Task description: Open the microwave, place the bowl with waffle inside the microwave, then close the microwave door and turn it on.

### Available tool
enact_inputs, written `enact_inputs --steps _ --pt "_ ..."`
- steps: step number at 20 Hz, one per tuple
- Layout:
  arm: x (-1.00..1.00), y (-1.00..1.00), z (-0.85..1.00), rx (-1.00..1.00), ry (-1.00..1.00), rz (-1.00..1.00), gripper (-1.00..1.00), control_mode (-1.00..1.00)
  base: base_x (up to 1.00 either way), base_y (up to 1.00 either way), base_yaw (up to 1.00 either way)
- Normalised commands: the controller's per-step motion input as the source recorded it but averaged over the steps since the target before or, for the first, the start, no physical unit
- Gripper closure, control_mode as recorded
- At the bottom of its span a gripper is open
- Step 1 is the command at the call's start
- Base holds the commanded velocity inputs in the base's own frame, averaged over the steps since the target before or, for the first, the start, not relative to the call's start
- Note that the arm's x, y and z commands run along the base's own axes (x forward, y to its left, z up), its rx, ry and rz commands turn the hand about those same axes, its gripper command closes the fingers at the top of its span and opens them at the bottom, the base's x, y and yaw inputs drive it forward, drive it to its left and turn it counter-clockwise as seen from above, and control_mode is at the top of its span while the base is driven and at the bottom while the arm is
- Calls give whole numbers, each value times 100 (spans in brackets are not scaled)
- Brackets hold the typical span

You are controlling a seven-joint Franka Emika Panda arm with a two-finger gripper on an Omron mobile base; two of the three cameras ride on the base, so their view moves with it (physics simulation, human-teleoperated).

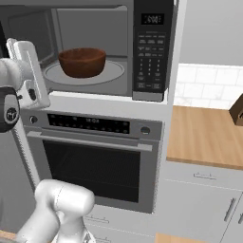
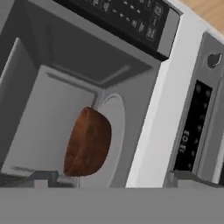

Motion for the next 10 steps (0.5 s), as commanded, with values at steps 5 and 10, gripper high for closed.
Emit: enact_inputs --steps 5,10 --pt "6 -85 -32 -64 -20 44 -100 -100 0 0 0" --pt "-45 -33 -21 -94 -28 45 -100 -100 0 0 0"
